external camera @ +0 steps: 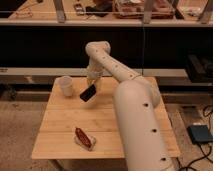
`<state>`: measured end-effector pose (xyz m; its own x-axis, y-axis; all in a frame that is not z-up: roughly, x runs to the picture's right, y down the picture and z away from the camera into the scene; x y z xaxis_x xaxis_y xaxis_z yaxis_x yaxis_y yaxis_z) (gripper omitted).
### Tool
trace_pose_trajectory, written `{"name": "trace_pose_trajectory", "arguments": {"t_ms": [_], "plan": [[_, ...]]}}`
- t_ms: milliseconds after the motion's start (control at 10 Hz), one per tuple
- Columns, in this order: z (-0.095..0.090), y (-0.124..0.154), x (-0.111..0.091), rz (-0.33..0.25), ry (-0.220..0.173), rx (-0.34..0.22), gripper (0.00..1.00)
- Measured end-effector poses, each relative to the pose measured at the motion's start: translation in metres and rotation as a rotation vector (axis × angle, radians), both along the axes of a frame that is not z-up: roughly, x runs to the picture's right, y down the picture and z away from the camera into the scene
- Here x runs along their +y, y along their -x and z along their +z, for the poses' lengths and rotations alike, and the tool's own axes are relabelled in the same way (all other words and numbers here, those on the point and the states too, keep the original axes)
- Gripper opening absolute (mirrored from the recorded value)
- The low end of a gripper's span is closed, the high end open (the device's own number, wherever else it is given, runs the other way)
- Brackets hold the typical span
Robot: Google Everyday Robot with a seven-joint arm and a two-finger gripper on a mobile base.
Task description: Place the eraser in the ceramic cup
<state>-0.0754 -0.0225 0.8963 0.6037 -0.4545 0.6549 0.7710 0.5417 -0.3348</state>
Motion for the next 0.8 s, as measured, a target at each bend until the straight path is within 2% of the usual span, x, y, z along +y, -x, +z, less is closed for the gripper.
{"name": "trace_pose_trajectory", "arguments": {"t_ms": [400, 500, 700, 800], "plan": [[0.001, -0.001, 0.000, 0.002, 0.000, 0.004, 0.00], [0.002, -0.001, 0.000, 0.016, 0.004, 0.020, 0.00], [0.005, -0.006, -0.002, 0.081, 0.027, 0.104, 0.00], [0.006, -0.013, -0.005, 0.148, 0.045, 0.189, 0.00]]}}
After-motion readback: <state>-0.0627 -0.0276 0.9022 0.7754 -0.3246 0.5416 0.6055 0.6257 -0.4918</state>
